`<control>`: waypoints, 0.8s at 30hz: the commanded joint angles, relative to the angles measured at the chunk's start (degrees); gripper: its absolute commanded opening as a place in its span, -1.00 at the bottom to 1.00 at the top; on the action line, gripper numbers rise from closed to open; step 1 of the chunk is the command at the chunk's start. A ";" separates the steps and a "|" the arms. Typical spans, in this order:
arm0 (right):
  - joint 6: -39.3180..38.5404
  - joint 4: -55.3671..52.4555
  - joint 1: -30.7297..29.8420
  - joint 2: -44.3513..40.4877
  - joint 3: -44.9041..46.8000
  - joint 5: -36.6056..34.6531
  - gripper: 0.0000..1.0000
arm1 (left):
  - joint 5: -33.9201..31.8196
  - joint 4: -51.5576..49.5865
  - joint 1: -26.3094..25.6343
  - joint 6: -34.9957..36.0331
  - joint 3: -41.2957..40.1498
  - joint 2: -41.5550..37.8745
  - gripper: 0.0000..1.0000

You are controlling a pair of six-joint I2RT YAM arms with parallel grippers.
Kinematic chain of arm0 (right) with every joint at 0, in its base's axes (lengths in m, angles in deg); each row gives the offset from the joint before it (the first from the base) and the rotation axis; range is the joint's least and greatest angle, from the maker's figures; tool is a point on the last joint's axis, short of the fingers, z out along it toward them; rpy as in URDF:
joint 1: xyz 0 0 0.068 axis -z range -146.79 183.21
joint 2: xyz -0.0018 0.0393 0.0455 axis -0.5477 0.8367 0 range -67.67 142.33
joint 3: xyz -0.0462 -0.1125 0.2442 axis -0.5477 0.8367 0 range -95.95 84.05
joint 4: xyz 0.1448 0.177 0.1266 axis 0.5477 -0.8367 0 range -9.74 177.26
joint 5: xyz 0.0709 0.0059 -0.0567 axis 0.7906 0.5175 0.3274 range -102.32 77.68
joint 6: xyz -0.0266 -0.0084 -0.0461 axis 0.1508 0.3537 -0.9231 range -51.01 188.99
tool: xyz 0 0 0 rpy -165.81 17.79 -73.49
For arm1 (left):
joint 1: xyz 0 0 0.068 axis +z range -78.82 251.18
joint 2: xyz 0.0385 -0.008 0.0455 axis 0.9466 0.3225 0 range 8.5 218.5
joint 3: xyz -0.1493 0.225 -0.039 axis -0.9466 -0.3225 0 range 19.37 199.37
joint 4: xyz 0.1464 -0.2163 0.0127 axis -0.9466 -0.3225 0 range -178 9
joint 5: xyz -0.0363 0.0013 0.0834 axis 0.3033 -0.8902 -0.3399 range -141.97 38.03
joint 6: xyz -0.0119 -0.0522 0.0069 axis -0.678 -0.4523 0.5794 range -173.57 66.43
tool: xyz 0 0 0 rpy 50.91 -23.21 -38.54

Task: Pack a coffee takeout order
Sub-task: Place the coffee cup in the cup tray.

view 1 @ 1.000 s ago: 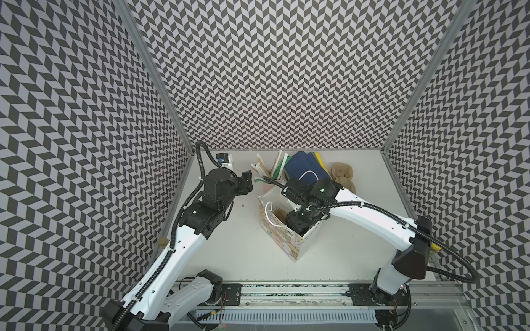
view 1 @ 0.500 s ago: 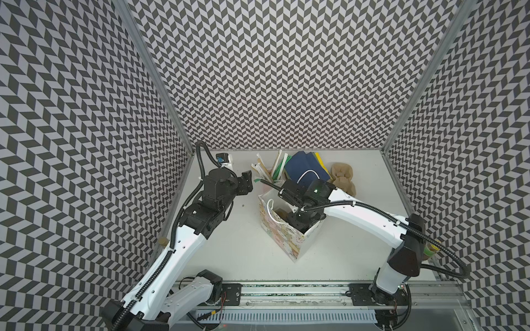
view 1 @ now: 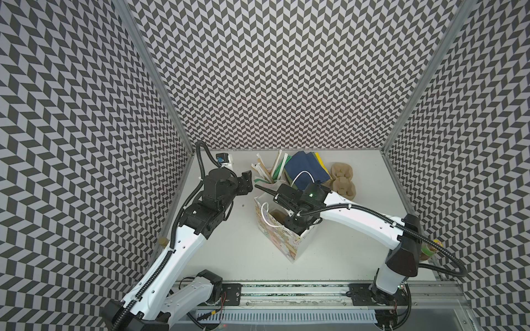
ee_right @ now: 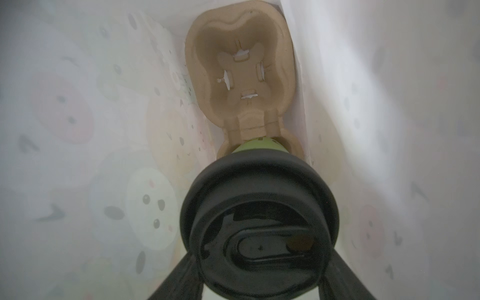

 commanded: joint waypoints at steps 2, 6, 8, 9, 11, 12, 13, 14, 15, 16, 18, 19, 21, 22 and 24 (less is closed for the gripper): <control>0.06 -0.08 -0.46 3.77 2.31 0.73 -1.00 | -0.26 0.48 0.37 -0.22 -0.13 -1.01 0.52; 0.06 -0.13 -0.54 5.02 1.70 0.02 -1.00 | -0.32 0.39 0.38 -0.24 -0.17 -1.05 0.52; 0.00 -0.13 -0.54 5.44 2.15 -0.26 -1.00 | -0.31 0.39 0.34 -0.23 -0.21 -1.14 0.51; 0.05 -0.09 -0.59 5.78 2.22 -0.63 -1.00 | -0.41 0.42 0.35 -0.24 -0.18 -1.22 0.52; -0.02 -0.06 -0.63 6.08 2.14 -0.45 -1.00 | -0.49 0.48 0.34 -0.24 -0.30 -1.40 0.52; -0.03 -0.12 -0.72 6.19 2.05 -0.47 -1.00 | -0.56 0.48 0.34 -0.23 -0.30 -1.42 0.51; -0.03 -0.07 -0.72 6.34 2.05 -0.57 -1.00 | -0.64 0.52 0.35 -0.32 -0.27 -1.56 0.52; -0.10 -0.06 -0.72 6.61 2.00 -0.57 -1.00 | -0.62 0.57 0.34 -0.32 -0.31 -1.58 0.51; -0.03 -0.13 -0.76 7.00 1.96 -0.37 -1.00 | -0.71 0.65 0.34 -0.41 -0.40 -1.67 0.51; -0.11 -0.06 -0.93 7.36 2.04 -0.16 -1.00 | -0.75 0.66 0.34 -0.41 -0.38 -1.75 0.51; -0.07 0.02 -1.16 7.73 2.39 -0.37 -1.00 | -0.88 0.66 0.34 -0.41 -0.47 -1.82 0.51; -0.03 0.02 -1.18 7.77 2.55 -0.72 -1.00 | -0.92 0.66 0.34 -0.41 -0.48 -1.84 0.52; -0.03 0.00 -1.29 7.94 2.66 -0.91 -1.00 | -0.93 0.66 0.34 -0.41 -0.48 -1.84 0.52; -0.05 0.02 -1.29 8.16 2.71 -0.93 -0.97 | -0.97 0.74 0.34 -0.41 -0.41 -1.84 0.51; -0.03 -0.02 -1.58 8.60 3.05 -0.67 -0.95 | -0.85 0.74 0.34 -0.41 -0.48 -1.76 0.52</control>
